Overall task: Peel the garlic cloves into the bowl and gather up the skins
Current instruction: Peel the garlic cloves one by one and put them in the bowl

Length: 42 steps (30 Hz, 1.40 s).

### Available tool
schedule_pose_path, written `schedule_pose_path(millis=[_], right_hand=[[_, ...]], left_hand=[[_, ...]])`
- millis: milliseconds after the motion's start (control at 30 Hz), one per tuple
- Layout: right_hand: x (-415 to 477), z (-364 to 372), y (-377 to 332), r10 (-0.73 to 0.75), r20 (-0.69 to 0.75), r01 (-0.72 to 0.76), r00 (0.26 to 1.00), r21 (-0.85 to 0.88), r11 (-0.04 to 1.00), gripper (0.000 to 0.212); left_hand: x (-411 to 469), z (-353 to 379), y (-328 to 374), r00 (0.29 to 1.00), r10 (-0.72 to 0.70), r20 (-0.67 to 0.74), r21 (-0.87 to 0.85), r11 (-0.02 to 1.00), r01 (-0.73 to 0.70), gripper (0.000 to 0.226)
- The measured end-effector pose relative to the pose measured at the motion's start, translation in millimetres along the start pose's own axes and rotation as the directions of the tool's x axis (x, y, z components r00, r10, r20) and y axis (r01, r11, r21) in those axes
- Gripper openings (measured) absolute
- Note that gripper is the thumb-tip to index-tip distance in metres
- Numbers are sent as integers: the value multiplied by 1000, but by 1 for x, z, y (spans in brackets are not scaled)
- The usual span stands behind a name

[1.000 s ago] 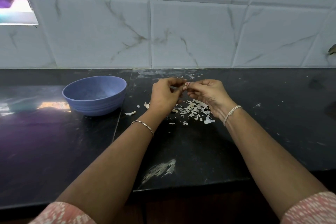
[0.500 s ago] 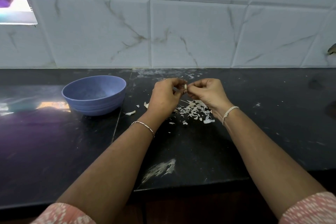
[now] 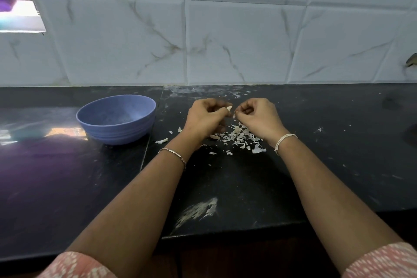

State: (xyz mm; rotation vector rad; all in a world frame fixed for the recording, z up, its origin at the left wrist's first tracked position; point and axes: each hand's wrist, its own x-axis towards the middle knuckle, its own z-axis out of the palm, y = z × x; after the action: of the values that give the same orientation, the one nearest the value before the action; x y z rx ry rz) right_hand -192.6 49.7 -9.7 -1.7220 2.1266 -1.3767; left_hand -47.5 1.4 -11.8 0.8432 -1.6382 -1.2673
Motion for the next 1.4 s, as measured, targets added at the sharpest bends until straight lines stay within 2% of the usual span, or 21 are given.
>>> schedule_pose_path(millis=[100,167,233,300,400,467,600,667,733,767,833,933,1033,1100,1167,1300,1400], right_hand=[[2,-3,5,-79,140,103,987,-174,979,8],[1,-5,4,-100,105,118,989,-190,975,7],[0,-8,1,-110,12,110,994,-205,973,24],[0,-10,1,-123,-34,115,992,-176,978,30],[-3,-7,3,-182,-21,179,983,-110,978,11],[-5,-5,0,-206,-13,202,978,-164,966,7],[-12,-5,-8,-238,17,227,971,-376,899,50],[-15,-3,-10,-263,38,257,964,-383,887,49],[-16,1,-12,-333,51,327,941,-376,867,31],[-16,3,-14,-371,63,367,926,-367,854,20],[-17,7,-24,-435,122,448,892,-357,819,15],[-19,15,-44,-447,252,510,858,-331,794,15],[-22,29,-63,-387,396,517,833,-304,800,17],[-24,39,-73,-355,452,520,819,-321,791,19],[-24,48,-78,-331,473,519,817,-351,779,20],[-28,61,-87,-337,497,545,799,-364,755,22],[-30,68,-92,-360,448,554,818,-448,702,23]], left_hand=[[-1,0,2,998,-55,24,-96,994,57,23],[0,-2,2,998,-64,21,-119,991,66,18],[1,-3,0,998,-54,15,-115,992,55,10],[1,-4,-2,999,-40,13,-119,992,42,9],[0,-7,3,1000,7,14,-115,993,-6,8],[1,-12,14,998,64,-13,-67,996,-65,8],[-1,-34,40,968,193,-160,-18,980,-198,10],[-3,-52,43,949,236,-207,75,971,-225,8],[-5,-76,42,943,255,-214,205,956,-212,11],[-6,-89,42,943,258,-209,291,937,-192,11],[-9,-117,44,946,265,-185,504,852,-140,13],[-17,-152,43,972,193,-135,785,620,-14,13],[-23,-169,40,985,92,-146,900,426,94,9],[-25,-171,39,987,64,-148,932,342,117,14],[-26,-172,40,988,67,-139,945,307,112,14],[-25,-170,44,989,83,-119,945,314,87,11],[-25,-169,45,989,103,-103,946,319,65,14]])
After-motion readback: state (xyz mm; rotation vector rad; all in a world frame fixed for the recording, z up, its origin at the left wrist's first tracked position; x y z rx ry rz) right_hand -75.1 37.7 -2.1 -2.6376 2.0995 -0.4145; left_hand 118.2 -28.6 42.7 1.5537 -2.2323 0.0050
